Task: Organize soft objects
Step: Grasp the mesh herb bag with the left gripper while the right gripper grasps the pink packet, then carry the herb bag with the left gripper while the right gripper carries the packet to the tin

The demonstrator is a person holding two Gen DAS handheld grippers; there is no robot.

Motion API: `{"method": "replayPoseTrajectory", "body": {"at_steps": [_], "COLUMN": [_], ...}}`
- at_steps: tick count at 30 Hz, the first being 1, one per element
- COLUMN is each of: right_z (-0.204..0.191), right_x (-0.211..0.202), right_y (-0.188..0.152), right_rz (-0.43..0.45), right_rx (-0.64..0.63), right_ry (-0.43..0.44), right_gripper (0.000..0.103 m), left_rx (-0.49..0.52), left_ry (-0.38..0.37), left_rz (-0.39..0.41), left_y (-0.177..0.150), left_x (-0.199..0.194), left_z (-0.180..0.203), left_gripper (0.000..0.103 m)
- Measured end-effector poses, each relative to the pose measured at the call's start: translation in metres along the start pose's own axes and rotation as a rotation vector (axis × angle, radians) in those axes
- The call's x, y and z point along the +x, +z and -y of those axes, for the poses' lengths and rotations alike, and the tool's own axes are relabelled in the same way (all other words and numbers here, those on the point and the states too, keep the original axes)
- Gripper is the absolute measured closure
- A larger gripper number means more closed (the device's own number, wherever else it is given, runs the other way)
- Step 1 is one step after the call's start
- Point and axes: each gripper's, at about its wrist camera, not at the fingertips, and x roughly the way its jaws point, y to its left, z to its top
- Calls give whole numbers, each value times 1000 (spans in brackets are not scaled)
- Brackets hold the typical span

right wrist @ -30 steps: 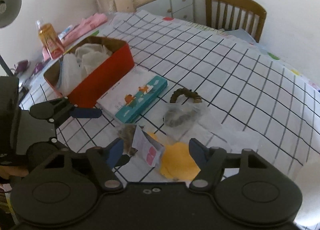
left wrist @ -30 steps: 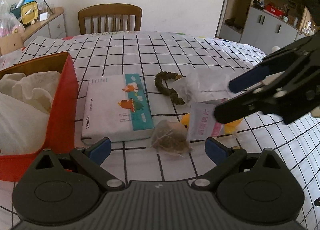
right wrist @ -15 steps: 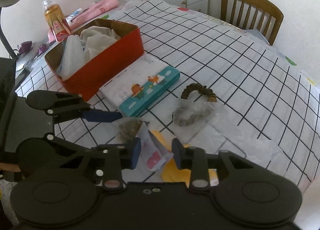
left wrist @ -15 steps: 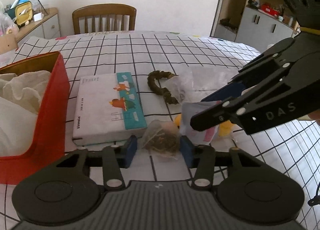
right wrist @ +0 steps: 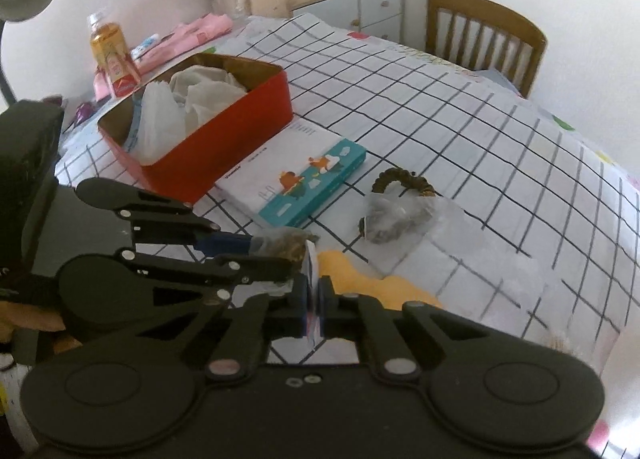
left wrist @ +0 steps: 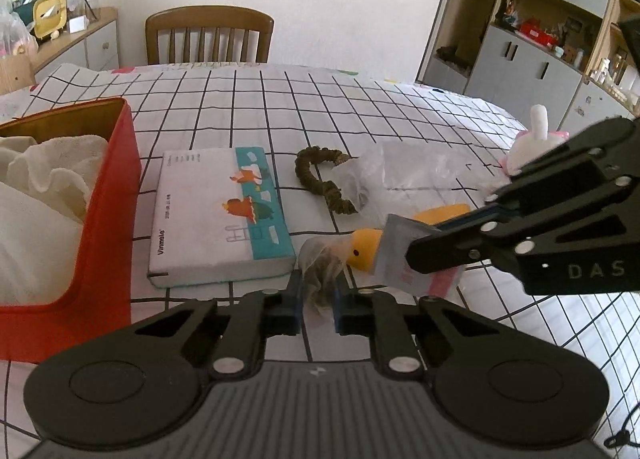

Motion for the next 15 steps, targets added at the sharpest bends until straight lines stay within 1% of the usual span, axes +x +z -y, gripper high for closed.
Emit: {"method": "replayPoseTrajectory", "body": {"at_steps": [8, 15], "right_z": [-3, -15], "right_x": [-26, -50], "right_y": [-6, -3], "right_rz": [64, 117], "right_rx": [152, 223], "right_ry": [-34, -44], "right_gripper": [99, 99], "left_rx": [-34, -64], "left_ry": [-8, -20], "left_rz": [28, 52], "left_y": [3, 8], "left_x": [-18, -46], "left_z": [-8, -18], "left_gripper": [92, 92]}}
